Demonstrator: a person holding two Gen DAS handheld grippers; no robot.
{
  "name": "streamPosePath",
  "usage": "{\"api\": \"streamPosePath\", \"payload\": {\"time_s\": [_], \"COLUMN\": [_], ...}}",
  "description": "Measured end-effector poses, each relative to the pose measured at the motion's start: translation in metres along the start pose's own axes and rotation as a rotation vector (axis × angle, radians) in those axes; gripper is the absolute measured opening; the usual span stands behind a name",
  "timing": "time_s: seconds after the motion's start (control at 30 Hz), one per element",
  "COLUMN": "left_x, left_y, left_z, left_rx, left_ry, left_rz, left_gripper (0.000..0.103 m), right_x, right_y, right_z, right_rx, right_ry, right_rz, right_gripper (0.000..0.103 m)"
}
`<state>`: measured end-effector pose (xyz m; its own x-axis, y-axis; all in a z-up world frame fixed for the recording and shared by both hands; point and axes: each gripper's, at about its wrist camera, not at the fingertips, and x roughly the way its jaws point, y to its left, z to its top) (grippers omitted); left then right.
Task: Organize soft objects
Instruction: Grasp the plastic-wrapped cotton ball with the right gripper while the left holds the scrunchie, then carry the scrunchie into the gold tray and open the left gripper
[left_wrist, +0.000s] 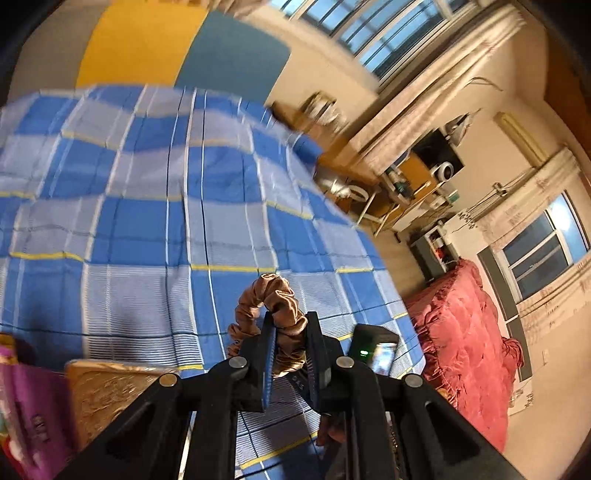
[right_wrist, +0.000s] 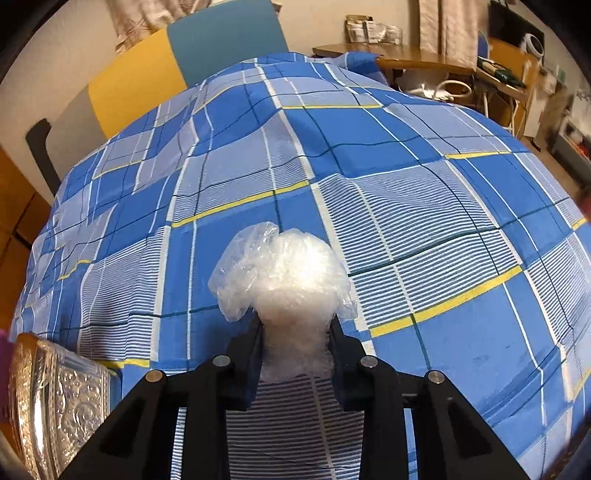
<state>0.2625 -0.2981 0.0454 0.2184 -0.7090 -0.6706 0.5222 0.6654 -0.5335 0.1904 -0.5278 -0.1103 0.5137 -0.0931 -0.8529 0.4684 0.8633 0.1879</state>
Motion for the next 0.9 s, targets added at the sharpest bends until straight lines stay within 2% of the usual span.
{"api": "streamPosePath", "payload": {"time_s": [0.17, 0.4, 0.67, 0.9], "left_x": [-0.065, -0.133, -0.192, -0.223], "left_y": [-0.002, 0.014, 0.072, 0.143], "left_z": [-0.009, -0.019, -0.055, -0.104], "left_rx": [0.047, 0.048, -0.035, -0.13], "left_ry": [-0.089, -0.164, -0.239, -0.246], "left_rz": [0.006, 0.025, 0.114, 0.242], "left_gripper": [0.013, 0.013, 0.013, 0.013], "right_x": [-0.009, -0.018, -0.03, -0.036], "right_y": [0.006, 0.004, 0.001, -0.002], "right_z": [-0.001, -0.005, -0.006, -0.008], "right_rx": [-0.03, -0.016, -0.003, 0.009], "right_ry": [-0.039, -0.058, -0.091, -0.111], "right_rz": [-0.003, 0.005, 0.012, 0.025], "right_gripper": [0.031, 0.031, 0.031, 0.031]}}
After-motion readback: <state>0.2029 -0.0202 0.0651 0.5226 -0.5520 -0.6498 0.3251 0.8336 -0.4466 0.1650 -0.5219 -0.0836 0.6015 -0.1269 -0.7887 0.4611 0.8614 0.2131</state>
